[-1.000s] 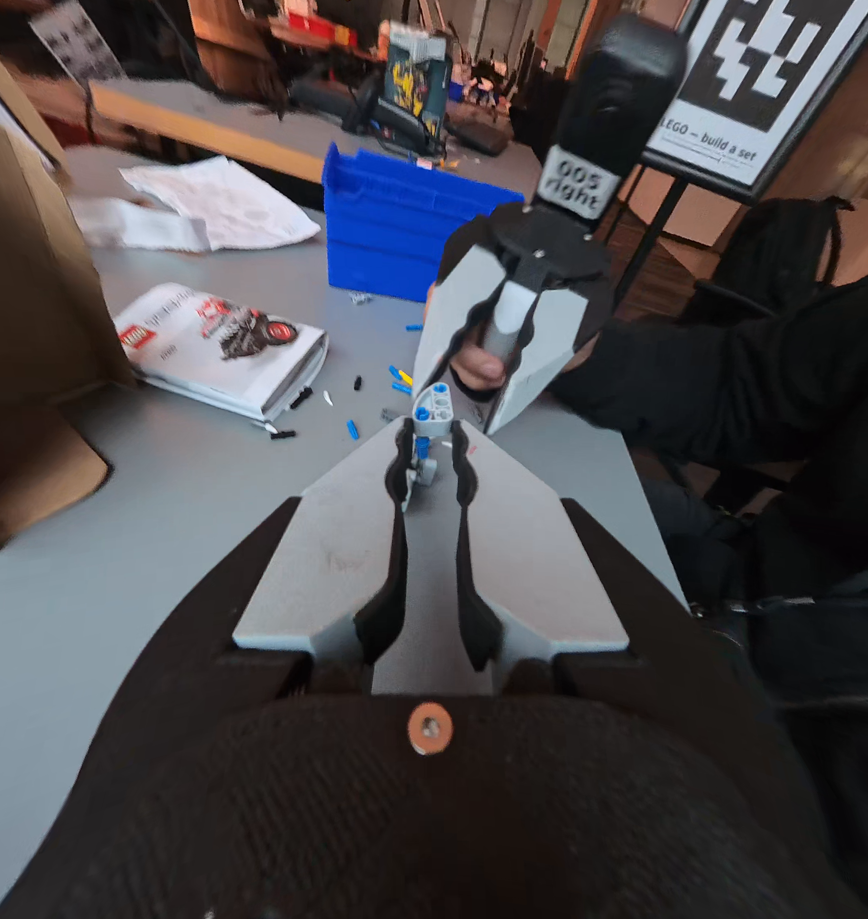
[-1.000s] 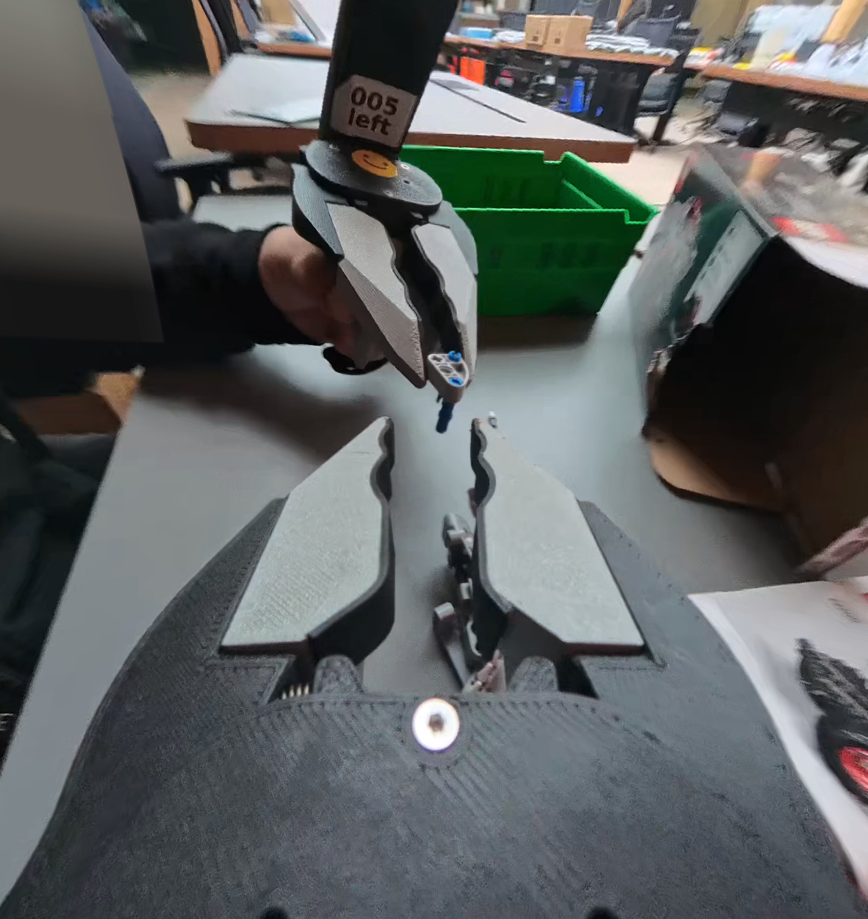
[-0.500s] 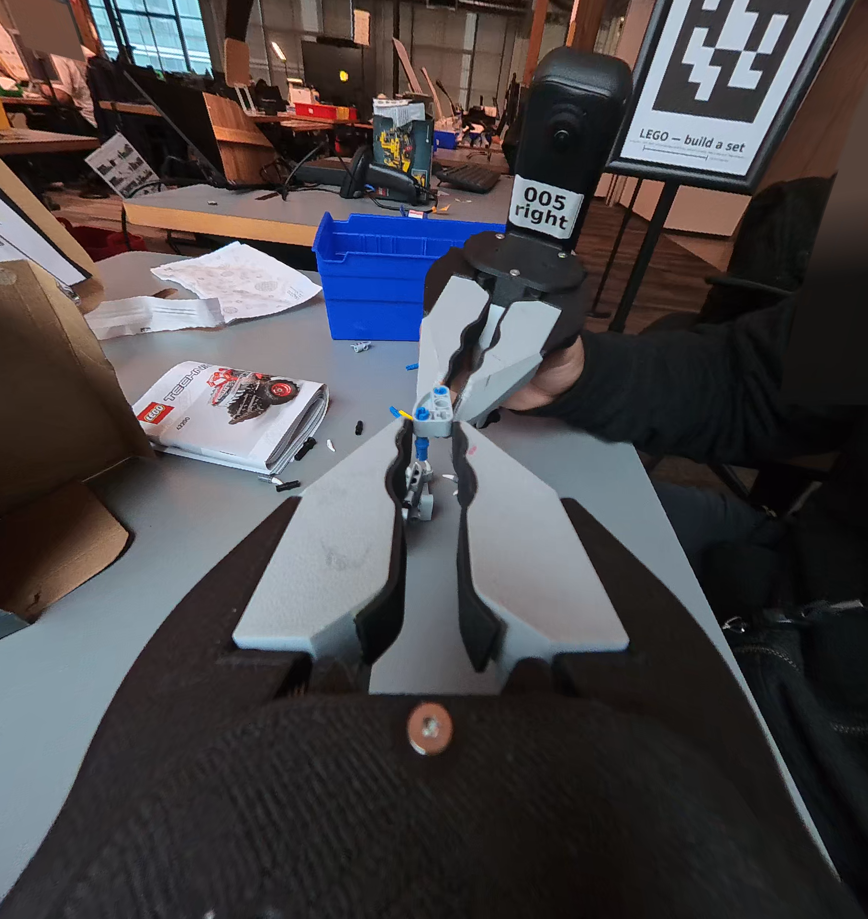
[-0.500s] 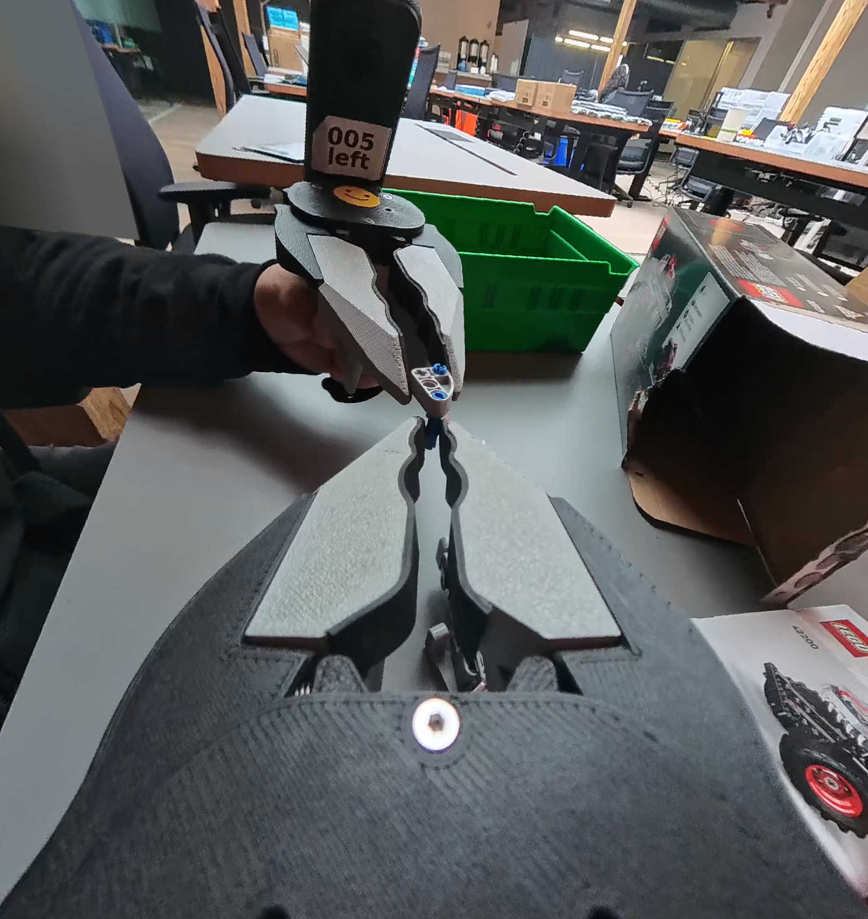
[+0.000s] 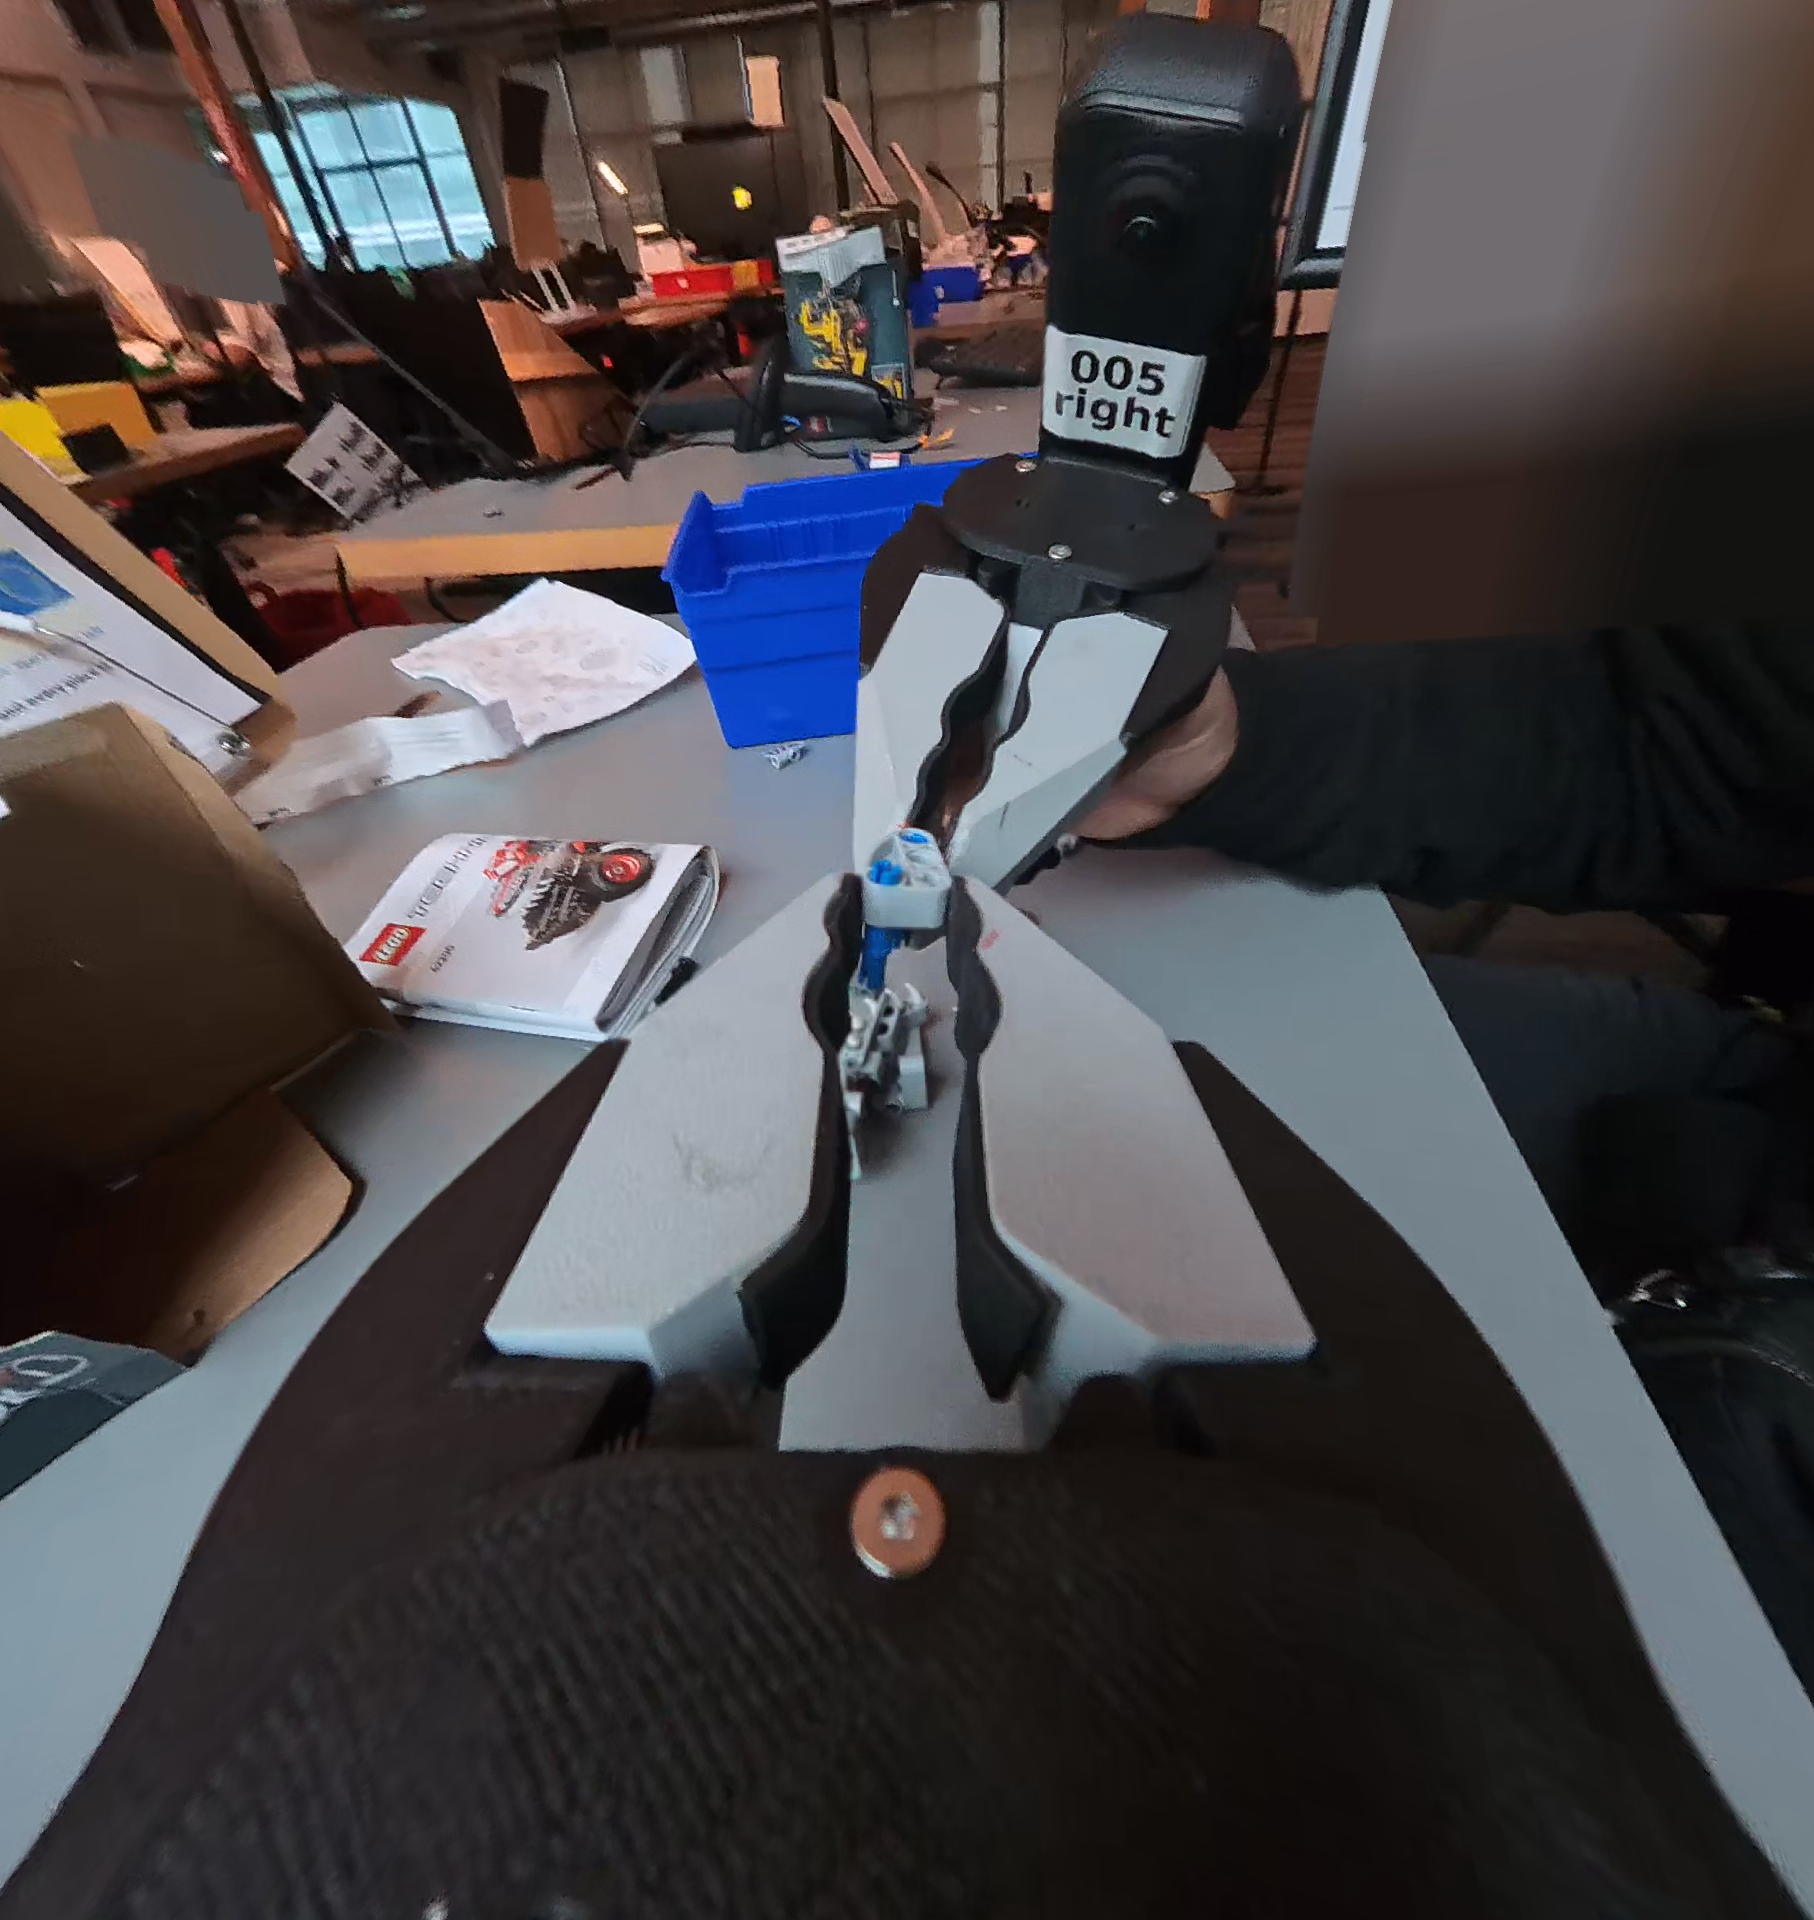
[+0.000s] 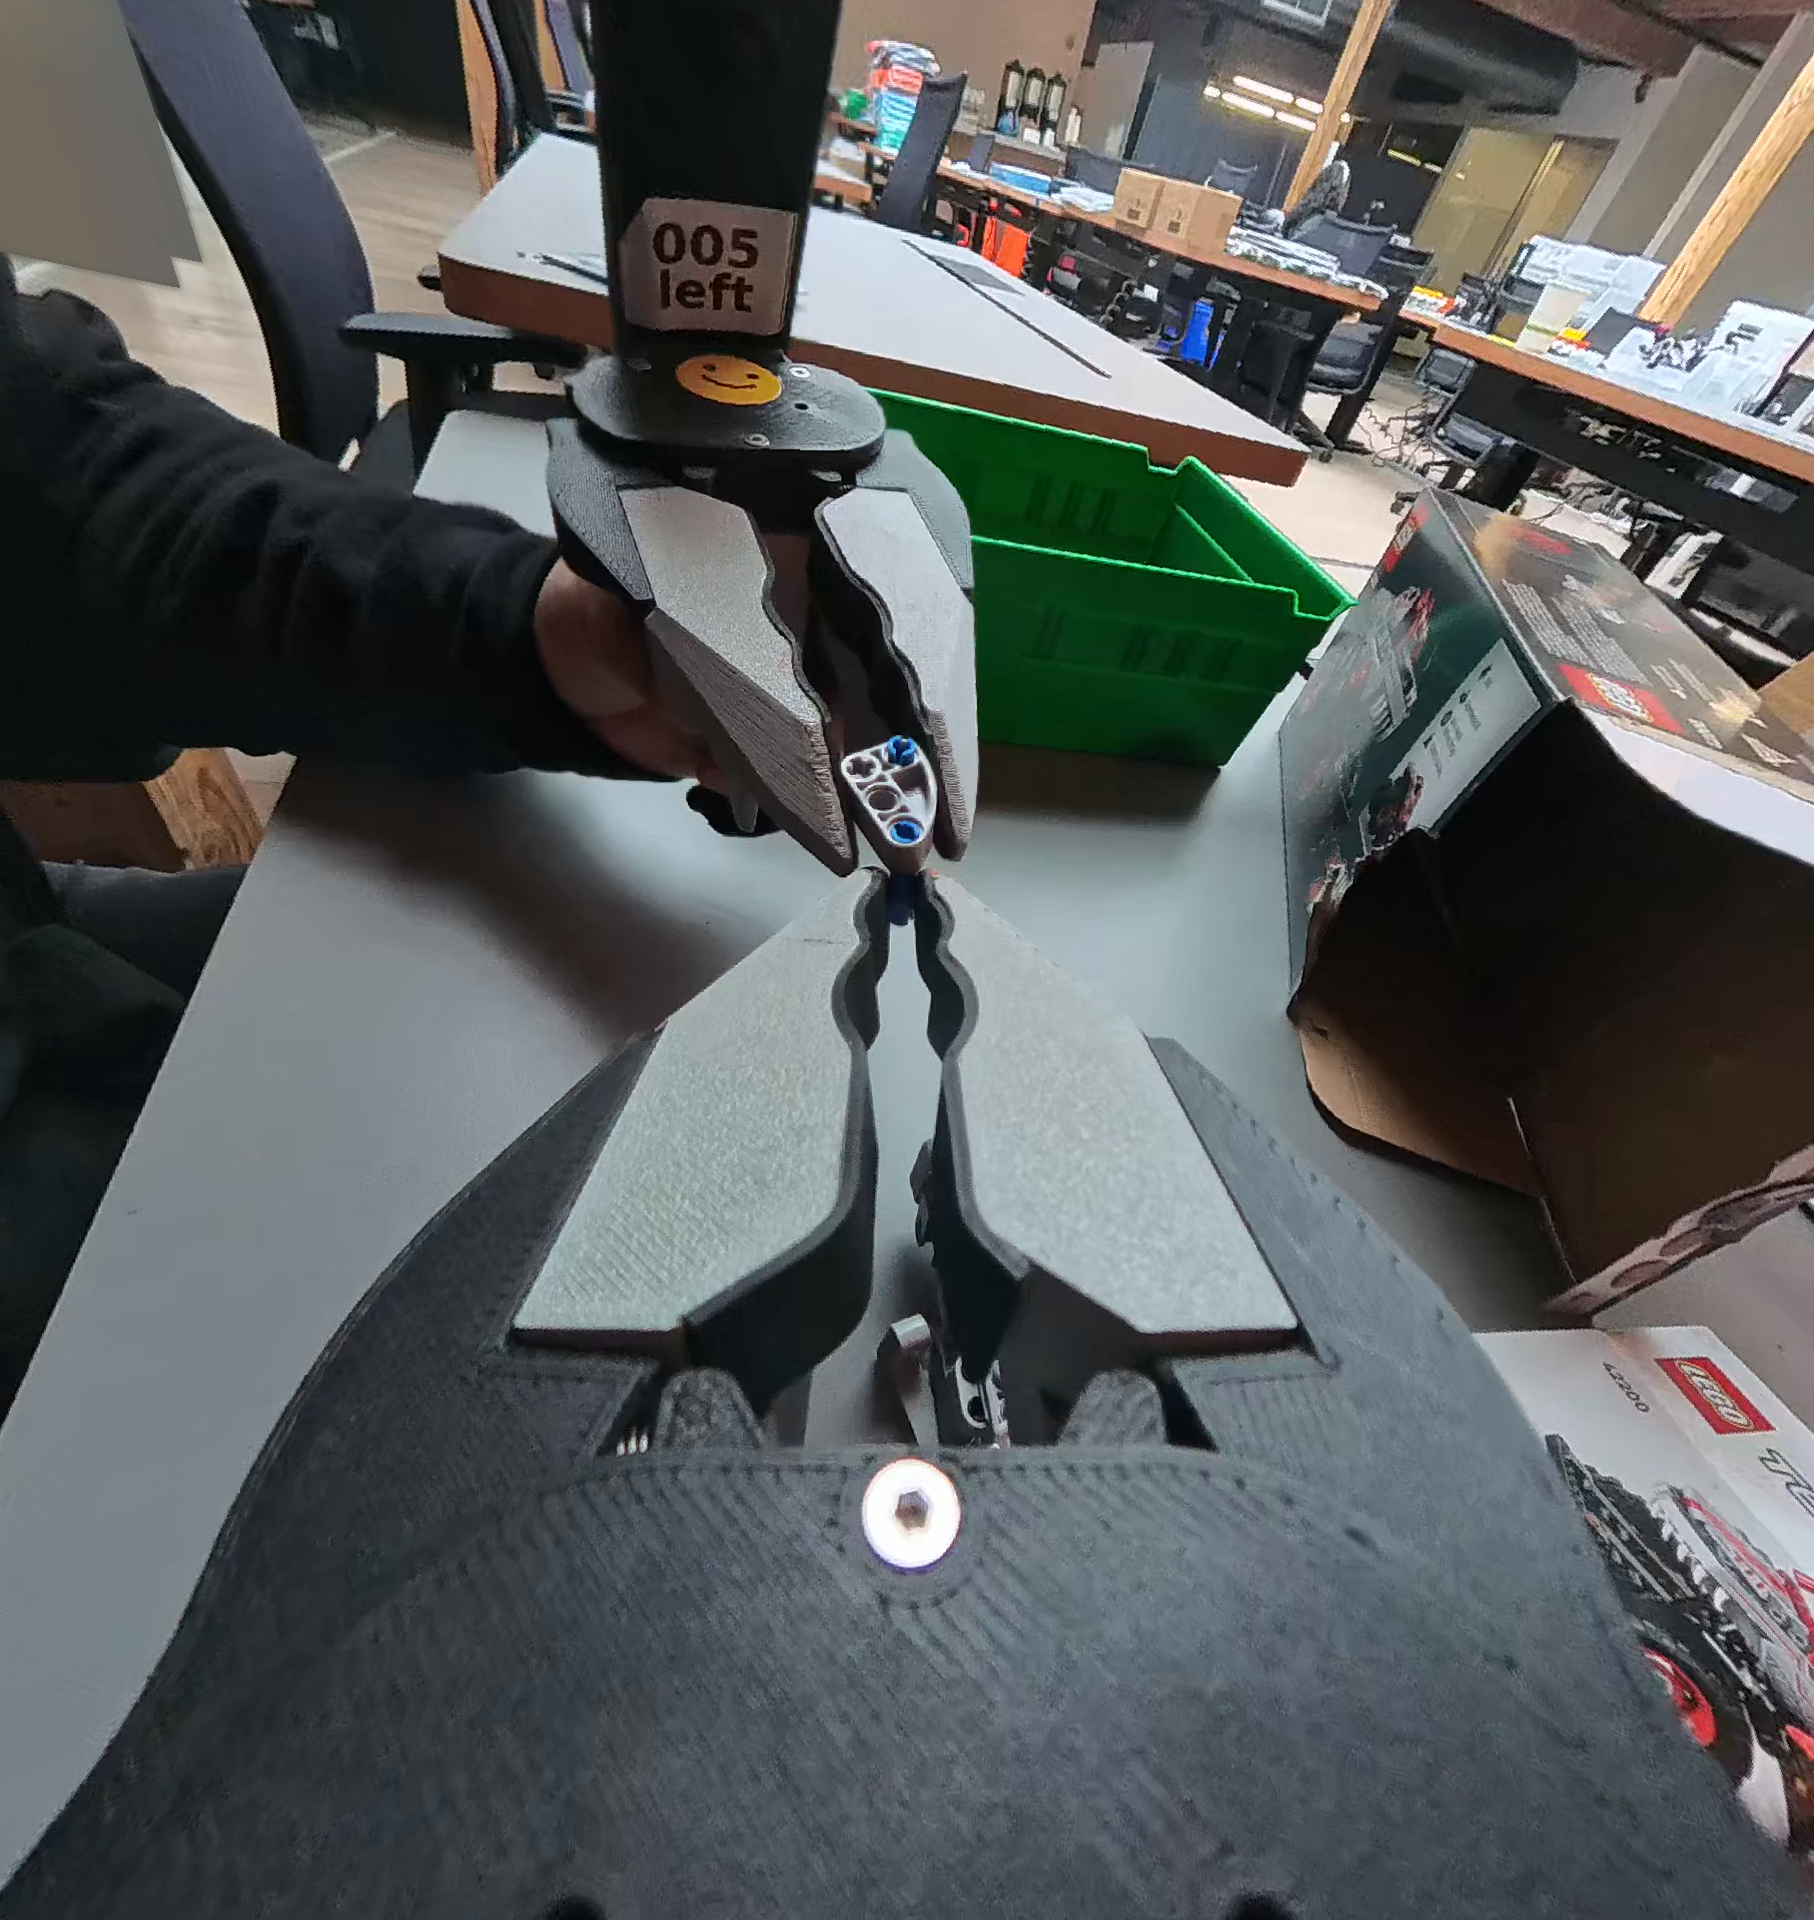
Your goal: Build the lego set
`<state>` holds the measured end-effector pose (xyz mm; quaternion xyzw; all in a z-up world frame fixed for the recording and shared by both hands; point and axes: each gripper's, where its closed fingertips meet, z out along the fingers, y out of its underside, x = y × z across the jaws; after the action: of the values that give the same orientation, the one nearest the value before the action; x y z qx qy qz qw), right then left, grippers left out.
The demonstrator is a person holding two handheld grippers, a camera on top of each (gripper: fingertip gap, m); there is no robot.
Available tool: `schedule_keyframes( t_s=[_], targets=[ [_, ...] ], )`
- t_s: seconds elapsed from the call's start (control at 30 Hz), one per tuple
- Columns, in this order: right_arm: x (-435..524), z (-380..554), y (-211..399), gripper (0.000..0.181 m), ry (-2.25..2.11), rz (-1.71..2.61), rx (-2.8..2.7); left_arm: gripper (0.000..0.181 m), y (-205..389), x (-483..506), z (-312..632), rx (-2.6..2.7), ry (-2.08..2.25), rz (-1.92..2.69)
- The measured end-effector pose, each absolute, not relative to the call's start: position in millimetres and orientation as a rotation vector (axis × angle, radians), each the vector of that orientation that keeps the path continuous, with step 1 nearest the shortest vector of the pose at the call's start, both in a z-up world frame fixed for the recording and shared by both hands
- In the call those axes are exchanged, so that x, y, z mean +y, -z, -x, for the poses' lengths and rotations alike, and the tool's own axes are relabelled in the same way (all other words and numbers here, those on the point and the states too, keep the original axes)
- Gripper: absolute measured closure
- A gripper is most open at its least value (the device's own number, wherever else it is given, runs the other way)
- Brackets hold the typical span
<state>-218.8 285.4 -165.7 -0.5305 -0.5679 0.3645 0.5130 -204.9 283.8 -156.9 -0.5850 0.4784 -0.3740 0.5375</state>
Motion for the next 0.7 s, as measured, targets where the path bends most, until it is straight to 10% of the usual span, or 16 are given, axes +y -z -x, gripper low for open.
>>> schedule_keyframes(
  t_s=[0.7],
  targets=[
    [345.3, 195.0, 236.1, 0.178, -0.408, 1.601, -1.429, 0.167, 155.7, 299.2, 213.9, 0.986, 1.127, 1.443]
  ],
)
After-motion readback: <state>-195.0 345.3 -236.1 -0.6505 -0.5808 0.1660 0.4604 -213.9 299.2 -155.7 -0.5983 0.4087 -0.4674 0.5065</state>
